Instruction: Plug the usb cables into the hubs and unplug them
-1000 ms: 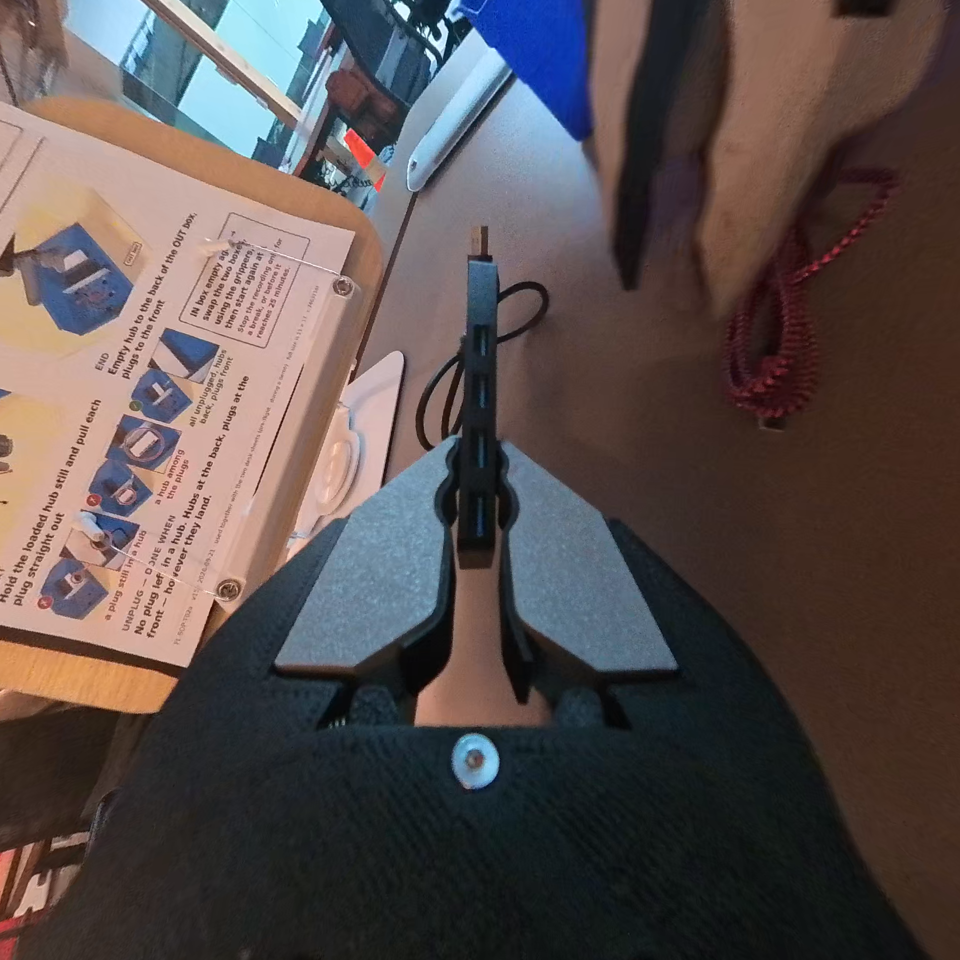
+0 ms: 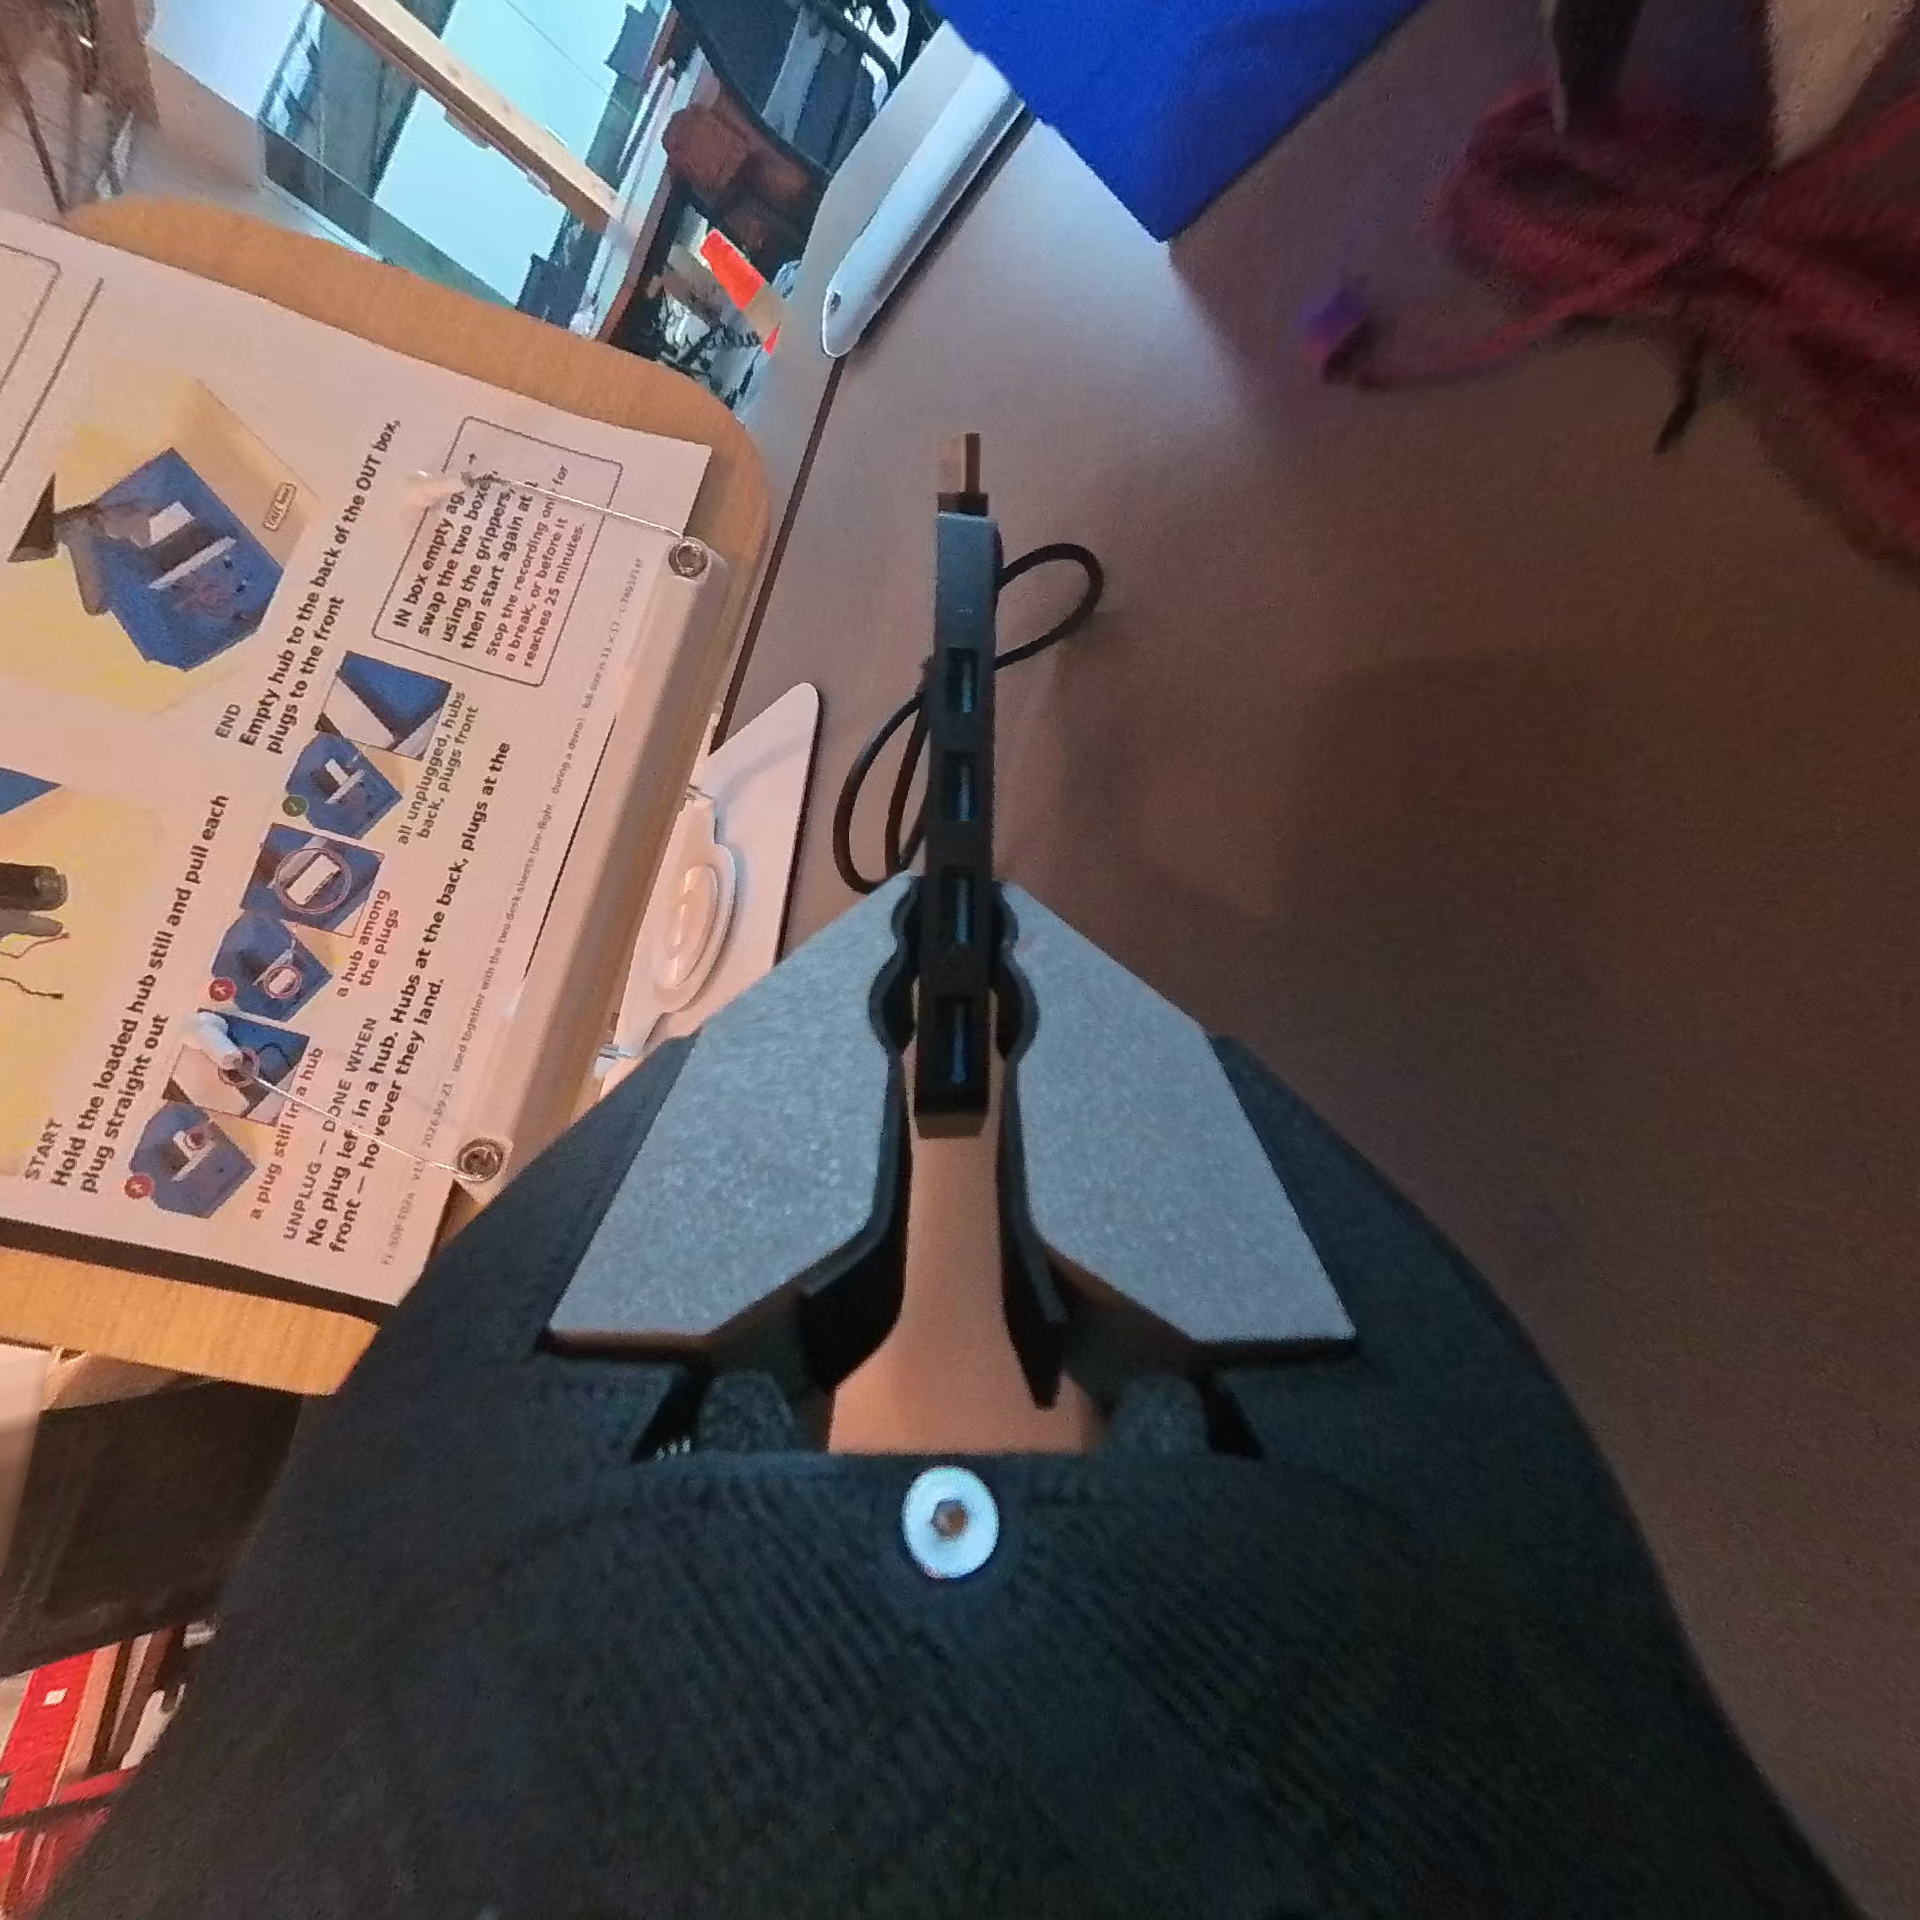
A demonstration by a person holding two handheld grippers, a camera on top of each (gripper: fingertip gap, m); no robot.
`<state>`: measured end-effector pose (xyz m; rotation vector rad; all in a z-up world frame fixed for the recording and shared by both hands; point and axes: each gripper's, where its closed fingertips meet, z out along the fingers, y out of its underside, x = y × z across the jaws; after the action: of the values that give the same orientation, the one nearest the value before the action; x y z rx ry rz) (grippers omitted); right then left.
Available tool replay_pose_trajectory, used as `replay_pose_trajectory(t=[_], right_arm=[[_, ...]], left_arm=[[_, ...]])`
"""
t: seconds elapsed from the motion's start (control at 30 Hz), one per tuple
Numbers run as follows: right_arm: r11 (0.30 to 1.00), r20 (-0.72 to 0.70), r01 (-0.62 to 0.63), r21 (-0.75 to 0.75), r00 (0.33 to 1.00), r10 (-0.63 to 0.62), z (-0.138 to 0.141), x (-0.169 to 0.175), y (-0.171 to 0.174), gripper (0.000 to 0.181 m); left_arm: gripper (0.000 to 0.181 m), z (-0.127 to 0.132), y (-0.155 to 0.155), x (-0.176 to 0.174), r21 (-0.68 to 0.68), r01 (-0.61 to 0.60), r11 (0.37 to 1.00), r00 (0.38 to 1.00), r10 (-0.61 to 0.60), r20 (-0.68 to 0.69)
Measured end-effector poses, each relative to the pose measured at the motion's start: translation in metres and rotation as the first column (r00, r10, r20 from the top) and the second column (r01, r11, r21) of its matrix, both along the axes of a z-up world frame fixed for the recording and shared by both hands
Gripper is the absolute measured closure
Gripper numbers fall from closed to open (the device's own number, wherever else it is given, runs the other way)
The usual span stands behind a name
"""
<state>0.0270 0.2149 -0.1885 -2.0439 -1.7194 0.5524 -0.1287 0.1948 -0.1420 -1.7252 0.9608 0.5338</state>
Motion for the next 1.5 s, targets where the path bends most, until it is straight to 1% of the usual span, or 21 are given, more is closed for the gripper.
replay_pose_trajectory(t=[0.03, 0.07, 0.13, 0.23, 0.27, 0.33, 0.4, 0.47, 0.57, 0.7, 0.77, 0.8, 0.87, 0.93, 0.97, 1.07, 1.13, 1.23, 1.3, 1.37, 1.5], right_arm=[[0.995, 0.045, -0.066, 0.073, 0.997, 0.063, -0.001, 0.000, 0.004, 0.161], [0.984, 0.106, -0.109, 0.141, 0.990, 0.094, -0.001, 0.004, 0.010, 0.163], [0.972, 0.172, -0.092, 0.217, 0.984, 0.055, 0.010, 0.012, 0.018, 0.153], [0.984, 0.005, 0.068, 0.164, 0.998, -0.069, 0.043, -0.004, 0.009, 0.149], [0.984, -0.038, 0.137, 0.117, 0.990, -0.133, 0.046, -0.007, 0.006, 0.140], [0.954, -0.055, 0.295, 0.049, 0.955, -0.293, 0.037, -0.002, 0.005, 0.100], [0.918, -0.108, 0.395, 0.013, 0.914, -0.392, 0.028, 0.001, 0.002, 0.096], [0.876, -0.149, 0.482, 0.033, 0.869, -0.472, 0.024, 0.007, 0.007, 0.090], [0.842, -0.145, 0.539, 0.025, 0.835, -0.530, 0.019, 0.008, 0.010, 0.091], [0.863, -0.023, 0.500, 0.077, 0.866, -0.500, -0.005, -0.006, 0.006, 0.094], [0.890, 0.005, 0.445, 0.102, 0.894, -0.447, -0.009, -0.014, 0.005, 0.095], [0.927, 0.021, 0.365, 0.090, 0.929, -0.368, -0.009, -0.020, -0.001, 0.095], [0.986, 0.053, 0.160, 0.041, 0.985, -0.162, -0.008, -0.030, -0.018, 0.115], [0.997, 0.126, -0.073, 0.006, 0.989, 0.072, -0.007, -0.025, -0.035, 0.138], [0.991, 0.171, -0.124, 0.055, 0.979, 0.113, -0.005, -0.018, -0.029, 0.138], [0.977, 0.245, -0.110, 0.184, 0.968, 0.062, 0.013, 0.001, -0.004, 0.130], [0.982, 0.185, -0.092, 0.164, 0.981, 0.061, 0.024, -0.005, -0.009, 0.126], [0.965, 0.126, -0.170, 0.200, 0.981, 0.146, 0.027, -0.020, -0.024, 0.126], [0.960, 0.129, -0.200, 0.196, 0.976, 0.177, 0.017, -0.028, -0.031, 0.136], [0.969, 0.127, -0.183, 0.169, 0.978, 0.162, 0.006, -0.034, -0.031, 0.139], [0.980, 0.101, -0.158, 0.119, 0.984, 0.147, -0.003, -0.042, -0.030, 0.157]], left_arm=[[0.173, -0.001, 0.000, 0.000, -0.001, 0.003, 1.000, 1.000, -0.003, 0.001], [0.173, -0.001, 0.000, -0.001, 0.000, 0.002, 1.000, 1.000, -0.002, 0.002], [0.173, 0.000, 0.000, -0.003, 0.001, -0.003, 1.000, 1.000, 0.003, 0.004], [0.173, 0.004, 0.001, -0.006, 0.012, -0.018, 1.000, 1.000, 0.018, -0.003], [0.173, 0.005, 0.002, -0.007, 0.015, -0.024, 1.000, 1.000, 0.024, -0.002], [0.173, 0.006, 0.002, -0.009, 0.016, -0.032, 0.999, 0.999, 0.032, 0.002], [0.173, 0.006, 0.001, -0.009, 0.016, -0.037, 0.999, 0.999, 0.037, 0.002], [0.173, 0.006, 0.000, -0.009, 0.016, -0.039, 0.999, 0.999, 0.039, 0.004], [0.173, 0.005, 0.001, -0.007, 0.009, -0.039, 0.999, 0.999, 0.039, -0.001], [0.173, 0.005, 0.000, -0.005, 0.013, -0.038, 0.999, 0.998, 0.039, -0.039], [0.173, 0.007, -0.001, -0.007, 0.019, -0.043, 0.999, 0.998, 0.044, -0.034], [0.173, 0.007, -0.002, -0.007, 0.020, -0.045, 0.999, 0.999, 0.045, -0.022], [0.173, 0.007, -0.002, -0.008, 0.020, -0.043, 0.999, 0.999, 0.043, -0.004], [0.173, 0.006, -0.002, -0.008, 0.018, -0.033, 0.999, 0.999, 0.033, 0.003], [0.173, 0.005, -0.001, -0.008, 0.014, -0.025, 1.000, 1.000, 0.025, 0.006], [0.173, 0.002, 0.000, -0.009, 0.010, -0.016, 1.000, 1.000, 0.016, 0.002], [0.173, 0.004, 0.000, -0.010, 0.013, -0.022, 1.000, 1.000, 0.022, 0.000], [0.173, 0.005, 0.000, -0.011, 0.019, -0.028, 0.999, 1.000, 0.028, -0.003], [0.173, 0.004, 0.000, -0.010, 0.015, -0.026, 1.000, 1.000, 0.026, -0.006], [0.173, 0.002, 0.000, -0.009, 0.010, -0.023, 1.000, 1.000, 0.023, -0.009], [0.173, 0.001, 0.000, -0.008, 0.006, -0.021, 1.000, 1.000, 0.021, -0.016]])
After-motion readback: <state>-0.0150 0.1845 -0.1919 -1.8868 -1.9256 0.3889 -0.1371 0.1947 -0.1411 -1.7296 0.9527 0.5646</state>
